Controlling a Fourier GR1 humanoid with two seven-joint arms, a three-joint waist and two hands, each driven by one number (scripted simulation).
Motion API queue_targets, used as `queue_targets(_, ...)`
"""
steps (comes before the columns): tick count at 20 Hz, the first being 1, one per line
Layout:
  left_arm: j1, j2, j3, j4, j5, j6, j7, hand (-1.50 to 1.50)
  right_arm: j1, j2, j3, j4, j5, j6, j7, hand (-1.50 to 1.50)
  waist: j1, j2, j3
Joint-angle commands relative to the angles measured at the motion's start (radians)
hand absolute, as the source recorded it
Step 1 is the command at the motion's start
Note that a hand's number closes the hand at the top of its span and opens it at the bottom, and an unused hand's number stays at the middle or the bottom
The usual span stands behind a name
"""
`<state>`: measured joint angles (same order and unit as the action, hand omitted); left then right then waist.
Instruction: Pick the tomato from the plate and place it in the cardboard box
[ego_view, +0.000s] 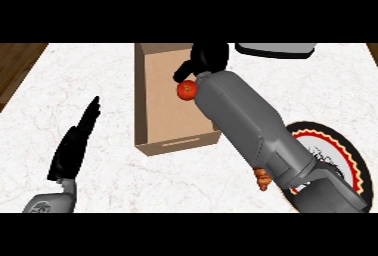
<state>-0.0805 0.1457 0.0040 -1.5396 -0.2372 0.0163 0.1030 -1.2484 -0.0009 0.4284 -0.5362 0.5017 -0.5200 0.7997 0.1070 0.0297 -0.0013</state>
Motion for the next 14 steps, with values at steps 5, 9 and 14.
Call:
queue_targets(5,0.012,0.014,0.015,0.014,0.010,-0.012,-0.038,0.00,-0.021,0.001,-0.036,0.022,-0.091,-0.287,-0.100,-1.50,0.000,-0.001,0.000)
queue_targets(9,0.028,0.006,0.013,-0.012,0.005,-0.002,-0.002,0.00,0.048,0.001,-0.083,-0.023,-0.123,-0.479,-0.195,-1.50,-0.028,-0.011,0.002)
queue_targets(14,0.032,0.013,0.053,0.024,0.020,0.011,-0.017,0.00,0.061,0.001,-0.204,-0.122,-0.221,-0.529,-0.331,-1.50,-0.073,-0.018,0.002)
